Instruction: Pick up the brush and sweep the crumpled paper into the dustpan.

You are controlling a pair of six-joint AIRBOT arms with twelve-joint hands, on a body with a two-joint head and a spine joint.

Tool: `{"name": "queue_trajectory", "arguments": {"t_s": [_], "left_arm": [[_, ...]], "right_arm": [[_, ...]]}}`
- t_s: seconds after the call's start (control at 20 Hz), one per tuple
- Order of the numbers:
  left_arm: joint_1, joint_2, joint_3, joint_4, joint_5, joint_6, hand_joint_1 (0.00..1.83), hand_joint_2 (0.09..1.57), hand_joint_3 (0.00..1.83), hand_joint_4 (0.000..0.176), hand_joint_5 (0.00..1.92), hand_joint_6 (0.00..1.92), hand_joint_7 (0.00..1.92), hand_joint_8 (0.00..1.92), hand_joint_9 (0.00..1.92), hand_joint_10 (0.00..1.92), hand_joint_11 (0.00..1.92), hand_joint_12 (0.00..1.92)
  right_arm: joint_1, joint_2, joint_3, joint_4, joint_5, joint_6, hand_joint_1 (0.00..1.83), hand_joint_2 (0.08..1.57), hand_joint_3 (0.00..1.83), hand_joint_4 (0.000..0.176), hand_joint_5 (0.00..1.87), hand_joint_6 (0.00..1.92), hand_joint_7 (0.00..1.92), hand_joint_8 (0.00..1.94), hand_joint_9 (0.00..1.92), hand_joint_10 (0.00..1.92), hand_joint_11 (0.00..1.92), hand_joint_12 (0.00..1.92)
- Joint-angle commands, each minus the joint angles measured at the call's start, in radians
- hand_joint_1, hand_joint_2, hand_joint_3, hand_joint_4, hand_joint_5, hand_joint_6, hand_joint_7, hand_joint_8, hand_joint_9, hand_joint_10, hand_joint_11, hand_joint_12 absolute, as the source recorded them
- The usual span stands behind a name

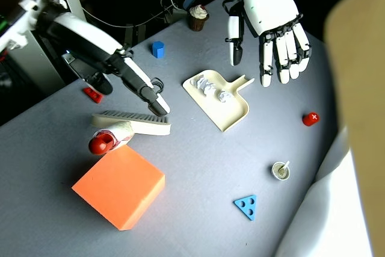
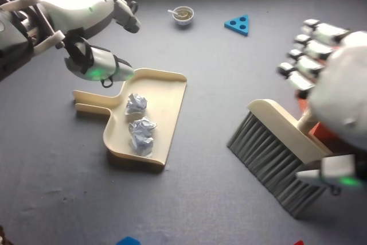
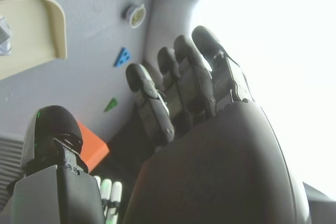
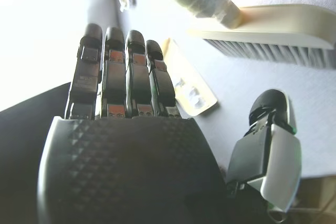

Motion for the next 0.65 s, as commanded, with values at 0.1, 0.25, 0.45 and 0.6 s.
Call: {"name": "queue_trajectory", "arguments": {"t_s": [0.1, 0.25, 0.45, 0.6], "left_arm": [[-0.017, 0.002, -0.005, 0.038, -0.045, 0.007, 0.65, 1.11, 0.01, 0.085, 0.63, 0.00, 0.41, 0.00, 0.34, 0.00, 0.00, 0.76], [-0.018, 0.004, -0.009, 0.039, -0.039, 0.007, 0.65, 1.13, 0.00, 0.072, 0.62, 0.00, 0.41, 0.00, 0.33, 0.00, 0.00, 0.73], [-0.027, 0.007, -0.010, 0.045, -0.057, 0.007, 0.64, 1.12, 0.00, 0.073, 0.64, 0.01, 0.42, 0.00, 0.36, 0.01, 0.02, 0.76], [-0.029, 0.017, -0.013, 0.042, -0.057, 0.023, 0.65, 1.12, 0.00, 0.068, 0.65, 0.01, 0.42, 0.00, 0.35, 0.00, 0.01, 0.76]], "right_arm": [[-0.005, 0.108, -0.030, -0.216, 0.146, 0.184, 0.00, 0.87, 0.01, 0.000, 0.22, 0.01, 0.26, 0.01, 0.24, 0.01, 0.19, 0.02], [-0.018, 0.163, -0.027, -0.185, 0.134, 0.198, 0.00, 0.89, 0.01, 0.000, 0.23, 0.01, 0.28, 0.01, 0.26, 0.01, 0.22, 0.03], [-0.011, 0.229, -0.017, -0.184, 0.159, 0.323, 0.00, 0.91, 0.01, 0.000, 0.21, 0.00, 0.24, 0.00, 0.22, 0.00, 0.19, 0.02], [-0.011, 0.282, 0.000, -0.309, 0.280, 0.593, 0.00, 0.94, 0.02, 0.000, 0.21, 0.00, 0.25, 0.00, 0.23, 0.00, 0.21, 0.02]]}}
